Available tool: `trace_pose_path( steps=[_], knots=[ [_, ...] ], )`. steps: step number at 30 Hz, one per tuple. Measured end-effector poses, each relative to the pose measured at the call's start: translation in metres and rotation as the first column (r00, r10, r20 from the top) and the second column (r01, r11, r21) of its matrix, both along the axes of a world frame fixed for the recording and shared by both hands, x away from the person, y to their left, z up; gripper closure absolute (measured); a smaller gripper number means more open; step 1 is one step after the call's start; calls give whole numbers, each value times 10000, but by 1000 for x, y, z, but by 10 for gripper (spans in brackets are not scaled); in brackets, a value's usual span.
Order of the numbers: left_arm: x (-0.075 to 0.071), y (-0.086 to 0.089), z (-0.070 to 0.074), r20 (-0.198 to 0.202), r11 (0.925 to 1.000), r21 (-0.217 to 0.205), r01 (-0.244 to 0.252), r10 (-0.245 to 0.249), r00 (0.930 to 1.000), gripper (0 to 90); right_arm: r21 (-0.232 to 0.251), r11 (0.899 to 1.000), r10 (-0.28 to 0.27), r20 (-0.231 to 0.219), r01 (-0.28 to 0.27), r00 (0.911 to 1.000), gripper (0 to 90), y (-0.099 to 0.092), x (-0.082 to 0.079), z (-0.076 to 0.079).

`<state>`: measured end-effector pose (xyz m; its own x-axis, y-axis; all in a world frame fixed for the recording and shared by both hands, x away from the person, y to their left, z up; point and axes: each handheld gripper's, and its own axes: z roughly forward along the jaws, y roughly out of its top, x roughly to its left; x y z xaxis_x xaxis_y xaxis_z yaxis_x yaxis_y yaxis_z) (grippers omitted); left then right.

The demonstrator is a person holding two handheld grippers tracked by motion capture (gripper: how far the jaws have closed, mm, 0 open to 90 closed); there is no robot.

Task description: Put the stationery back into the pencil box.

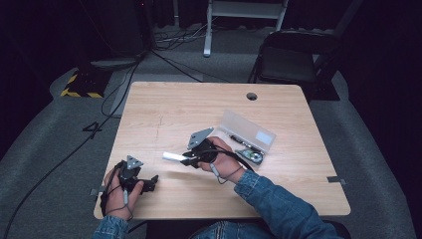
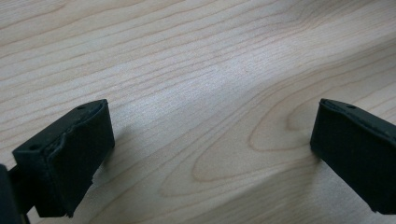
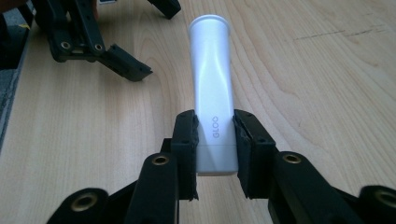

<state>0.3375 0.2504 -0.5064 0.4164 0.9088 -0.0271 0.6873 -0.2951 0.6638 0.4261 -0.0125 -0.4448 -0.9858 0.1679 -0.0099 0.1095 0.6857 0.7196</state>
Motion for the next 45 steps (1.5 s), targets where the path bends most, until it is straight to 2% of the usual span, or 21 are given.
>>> trace_pose_path(
  steps=[9, 17, 34, 45],
  knots=[
    [0, 0, 0, 5, 10000, 1, 1, -1, 10000, 0, 278, 9996, 39, 54, -41, 10000, 718, -21, -8, 21],
    [0, 0, 0, -2, 10000, 4, -2, 2, 10000, 0, 623, 9980, -144, 88, 138, 9999, 718, -48, -11, 35],
    [0, 0, 0, 1, 10000, 3, 4, -4, 10000, 0, 746, 9947, -726, 162, 712, 9972, 718, -94, -5, 46],
    [0, 0, 0, 3, 10000, 3, 4, -4, 10000, 0, 667, 9884, -1381, 194, 1365, 9902, 718, -120, 5, 52]
  ],
)
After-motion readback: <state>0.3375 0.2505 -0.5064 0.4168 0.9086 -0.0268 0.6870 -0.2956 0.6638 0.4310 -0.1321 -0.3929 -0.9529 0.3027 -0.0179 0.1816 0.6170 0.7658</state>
